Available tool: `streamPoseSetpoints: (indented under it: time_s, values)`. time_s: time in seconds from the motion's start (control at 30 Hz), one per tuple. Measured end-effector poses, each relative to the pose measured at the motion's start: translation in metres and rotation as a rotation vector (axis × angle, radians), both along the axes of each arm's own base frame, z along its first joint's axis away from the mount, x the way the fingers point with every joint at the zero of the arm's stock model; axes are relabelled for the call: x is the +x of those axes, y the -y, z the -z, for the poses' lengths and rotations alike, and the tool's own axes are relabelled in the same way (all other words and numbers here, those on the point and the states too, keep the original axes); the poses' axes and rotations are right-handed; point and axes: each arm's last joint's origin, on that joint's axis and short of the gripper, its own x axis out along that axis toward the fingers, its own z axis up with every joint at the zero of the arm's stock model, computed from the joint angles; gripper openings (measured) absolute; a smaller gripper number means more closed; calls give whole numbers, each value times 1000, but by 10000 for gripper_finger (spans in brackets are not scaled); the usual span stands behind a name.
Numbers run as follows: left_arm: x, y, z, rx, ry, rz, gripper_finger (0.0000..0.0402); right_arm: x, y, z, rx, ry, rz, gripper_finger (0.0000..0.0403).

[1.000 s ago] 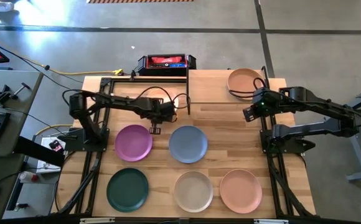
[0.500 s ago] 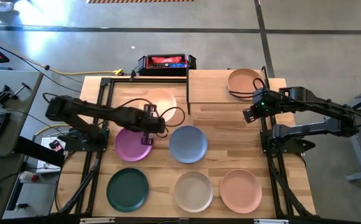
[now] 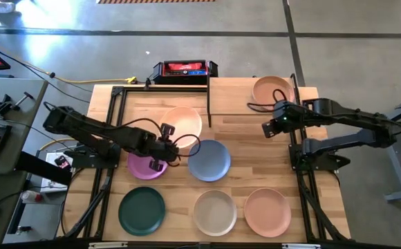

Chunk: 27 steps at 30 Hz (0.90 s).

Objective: Place and stack plates onto a shelf
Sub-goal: Stack the light orange plate on top of the dark orange stacked plates on the shelf

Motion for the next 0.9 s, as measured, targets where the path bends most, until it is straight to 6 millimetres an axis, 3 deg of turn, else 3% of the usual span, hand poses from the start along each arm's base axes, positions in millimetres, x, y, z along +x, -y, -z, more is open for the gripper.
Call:
streamPoseSetpoints:
  time_s: [0.2,0.53,0.9]
  values:
    - [-3,14,0,29,-17,99,1,24,-6,10,55,-35,-56,84]
    - [-7,29,0,50,-28,196,1,68,-26,28,132,5,-40,146]
    - [-5,42,-3,151,-31,437,1,104,-44,27,200,248,-14,149]
